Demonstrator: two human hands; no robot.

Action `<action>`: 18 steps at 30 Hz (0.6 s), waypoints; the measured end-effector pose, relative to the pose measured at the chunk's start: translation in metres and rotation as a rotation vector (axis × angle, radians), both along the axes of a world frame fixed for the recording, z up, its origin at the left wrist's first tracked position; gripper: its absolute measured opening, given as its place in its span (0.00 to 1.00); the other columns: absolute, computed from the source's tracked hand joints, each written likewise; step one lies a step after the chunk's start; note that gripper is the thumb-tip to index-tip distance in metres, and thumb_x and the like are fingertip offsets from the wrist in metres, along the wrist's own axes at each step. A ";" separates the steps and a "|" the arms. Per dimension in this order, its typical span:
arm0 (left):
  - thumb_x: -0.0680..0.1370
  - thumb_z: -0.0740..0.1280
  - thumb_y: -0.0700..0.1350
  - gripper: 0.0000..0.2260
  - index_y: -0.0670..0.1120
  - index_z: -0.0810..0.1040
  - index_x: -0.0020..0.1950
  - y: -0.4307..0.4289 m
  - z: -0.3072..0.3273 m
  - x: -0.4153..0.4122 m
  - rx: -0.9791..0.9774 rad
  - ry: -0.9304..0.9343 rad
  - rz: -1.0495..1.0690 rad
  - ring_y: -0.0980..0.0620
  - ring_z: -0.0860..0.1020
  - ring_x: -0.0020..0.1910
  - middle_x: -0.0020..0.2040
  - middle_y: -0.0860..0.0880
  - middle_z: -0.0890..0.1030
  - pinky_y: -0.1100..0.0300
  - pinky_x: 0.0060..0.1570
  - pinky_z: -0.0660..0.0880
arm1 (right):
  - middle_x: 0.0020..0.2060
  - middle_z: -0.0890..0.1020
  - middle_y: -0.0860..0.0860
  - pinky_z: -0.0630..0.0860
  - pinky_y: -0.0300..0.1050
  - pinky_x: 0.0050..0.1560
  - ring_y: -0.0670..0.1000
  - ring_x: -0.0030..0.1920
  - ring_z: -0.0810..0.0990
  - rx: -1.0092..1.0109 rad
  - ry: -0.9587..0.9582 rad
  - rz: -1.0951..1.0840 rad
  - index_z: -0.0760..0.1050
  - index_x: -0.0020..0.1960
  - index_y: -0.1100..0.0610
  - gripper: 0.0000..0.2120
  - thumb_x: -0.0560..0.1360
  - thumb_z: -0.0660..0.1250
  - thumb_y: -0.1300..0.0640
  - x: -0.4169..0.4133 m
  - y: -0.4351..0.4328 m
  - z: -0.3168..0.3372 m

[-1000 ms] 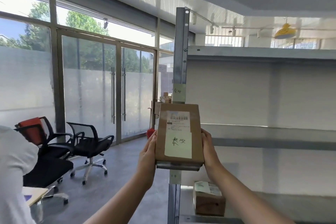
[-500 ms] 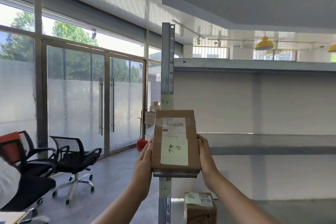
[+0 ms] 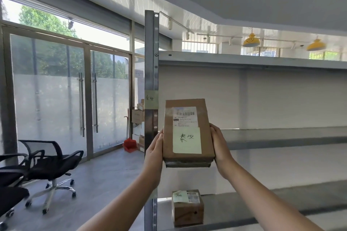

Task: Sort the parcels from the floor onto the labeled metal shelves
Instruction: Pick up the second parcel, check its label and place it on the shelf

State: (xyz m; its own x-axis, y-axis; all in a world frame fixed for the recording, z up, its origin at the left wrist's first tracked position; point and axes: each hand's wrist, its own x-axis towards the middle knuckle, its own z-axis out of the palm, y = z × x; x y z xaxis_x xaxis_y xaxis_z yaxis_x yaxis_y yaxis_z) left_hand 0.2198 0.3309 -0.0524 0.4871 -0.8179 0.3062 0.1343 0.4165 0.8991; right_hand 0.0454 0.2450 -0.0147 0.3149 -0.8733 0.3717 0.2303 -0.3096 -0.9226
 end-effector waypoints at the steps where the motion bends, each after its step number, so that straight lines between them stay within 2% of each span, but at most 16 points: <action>1: 0.83 0.60 0.55 0.14 0.59 0.79 0.67 -0.003 0.001 -0.003 0.000 0.004 0.001 0.45 0.81 0.63 0.59 0.47 0.85 0.41 0.66 0.75 | 0.56 0.82 0.44 0.76 0.39 0.47 0.44 0.54 0.82 0.002 0.003 -0.010 0.73 0.65 0.45 0.14 0.83 0.56 0.47 -0.002 -0.004 0.000; 8: 0.82 0.61 0.54 0.12 0.59 0.80 0.62 -0.033 0.007 -0.004 0.010 -0.003 0.022 0.46 0.81 0.63 0.58 0.49 0.86 0.42 0.68 0.73 | 0.55 0.82 0.45 0.76 0.40 0.46 0.46 0.54 0.82 0.019 0.002 -0.023 0.73 0.64 0.46 0.13 0.83 0.56 0.47 -0.002 -0.032 0.003; 14: 0.83 0.60 0.56 0.15 0.59 0.78 0.68 -0.062 0.014 0.004 0.042 -0.043 0.054 0.45 0.81 0.63 0.59 0.49 0.85 0.38 0.68 0.73 | 0.54 0.84 0.46 0.78 0.42 0.47 0.47 0.55 0.83 0.056 -0.024 -0.005 0.74 0.62 0.44 0.11 0.82 0.58 0.48 0.013 -0.065 0.009; 16: 0.83 0.60 0.57 0.15 0.60 0.78 0.68 -0.071 0.018 0.009 0.075 -0.036 0.076 0.44 0.81 0.63 0.59 0.49 0.85 0.37 0.67 0.73 | 0.55 0.84 0.46 0.79 0.43 0.51 0.47 0.56 0.82 0.069 -0.013 0.025 0.75 0.64 0.45 0.13 0.82 0.59 0.48 0.016 -0.079 0.012; 18: 0.83 0.60 0.57 0.15 0.59 0.79 0.66 -0.080 0.023 0.015 0.102 -0.019 0.093 0.44 0.81 0.62 0.58 0.49 0.86 0.37 0.66 0.74 | 0.58 0.83 0.45 0.77 0.46 0.60 0.46 0.60 0.80 0.069 0.007 0.060 0.75 0.65 0.46 0.14 0.81 0.59 0.50 0.020 -0.095 0.015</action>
